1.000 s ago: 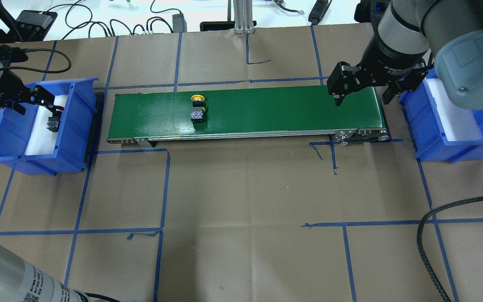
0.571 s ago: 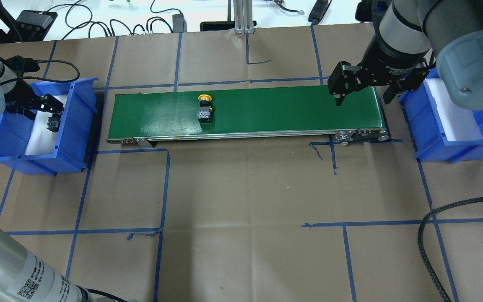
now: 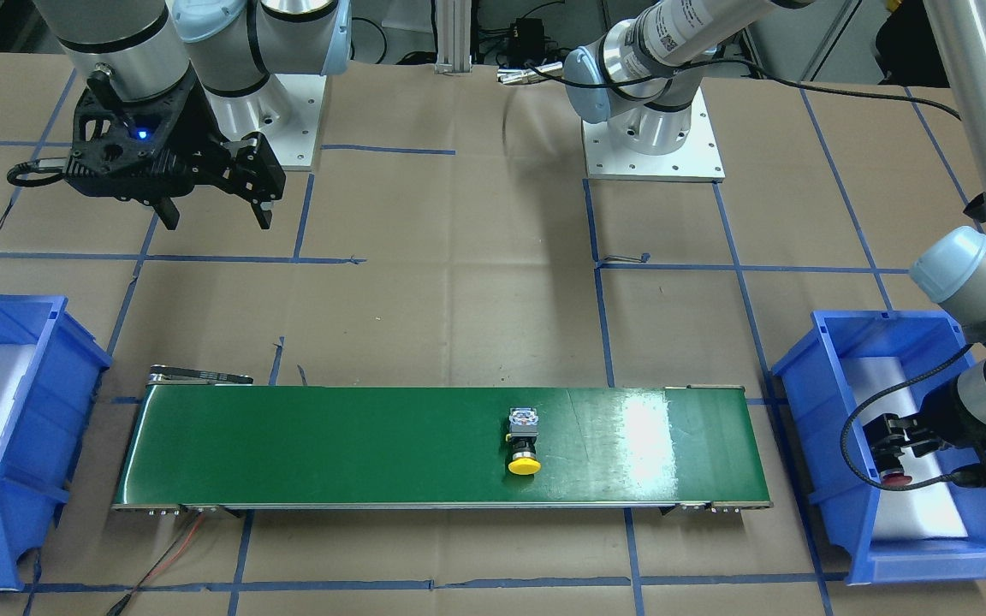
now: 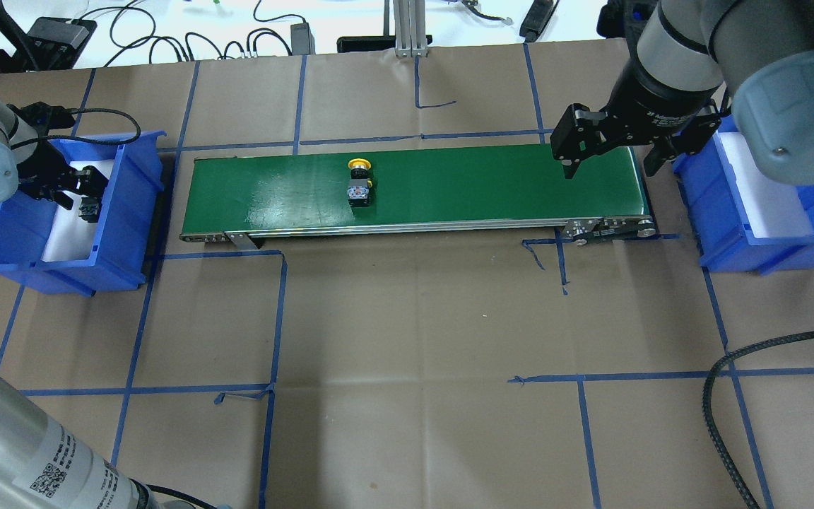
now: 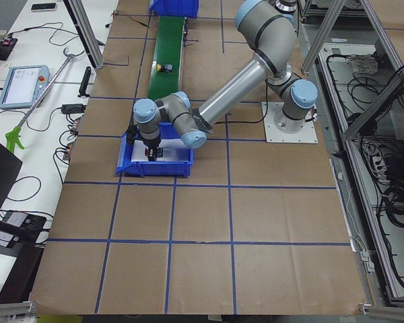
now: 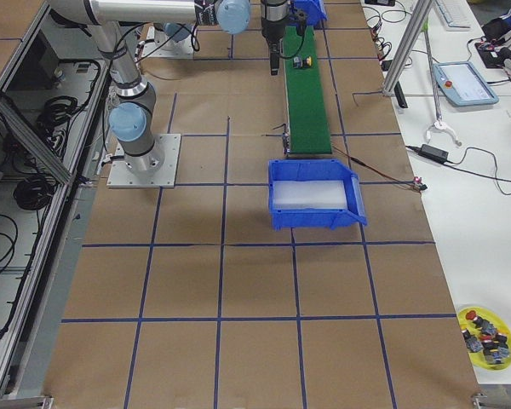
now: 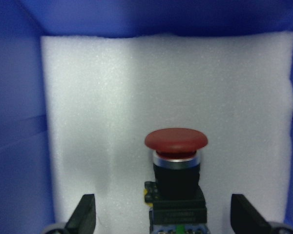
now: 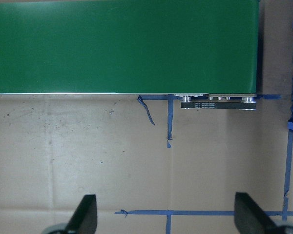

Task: Transport two buttons from left to right
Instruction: 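Grasp the red-capped button with the left gripper and lift it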

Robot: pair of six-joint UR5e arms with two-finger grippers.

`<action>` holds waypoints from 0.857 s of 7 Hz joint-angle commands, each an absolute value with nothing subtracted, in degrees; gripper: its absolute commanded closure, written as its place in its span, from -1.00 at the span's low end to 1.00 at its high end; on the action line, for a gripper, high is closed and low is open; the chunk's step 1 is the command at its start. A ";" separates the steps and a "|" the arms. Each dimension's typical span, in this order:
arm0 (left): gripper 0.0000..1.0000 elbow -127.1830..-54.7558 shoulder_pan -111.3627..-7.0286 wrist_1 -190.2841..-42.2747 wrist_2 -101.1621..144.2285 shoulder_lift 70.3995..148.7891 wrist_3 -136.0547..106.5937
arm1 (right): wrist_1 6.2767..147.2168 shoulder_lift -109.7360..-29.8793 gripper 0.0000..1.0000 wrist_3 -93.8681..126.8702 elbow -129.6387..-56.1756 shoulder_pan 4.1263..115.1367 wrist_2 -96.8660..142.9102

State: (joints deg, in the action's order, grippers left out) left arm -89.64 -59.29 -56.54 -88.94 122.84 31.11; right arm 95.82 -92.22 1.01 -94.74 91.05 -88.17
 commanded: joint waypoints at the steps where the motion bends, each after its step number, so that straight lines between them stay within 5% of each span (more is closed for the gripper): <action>1: 0.66 -89.47 -59.41 -56.60 -88.68 122.61 30.85 | 95.80 -92.20 -1.00 1.14 -94.75 91.05 -88.24; 2: 0.88 -89.30 -59.41 -56.95 -88.68 122.00 30.76 | 95.80 -92.20 -1.00 1.14 -94.75 91.05 -88.24; 6: 0.88 -85.61 -58.80 -72.03 -89.21 110.78 31.29 | 95.80 -92.20 -1.00 1.14 -94.75 91.05 -88.16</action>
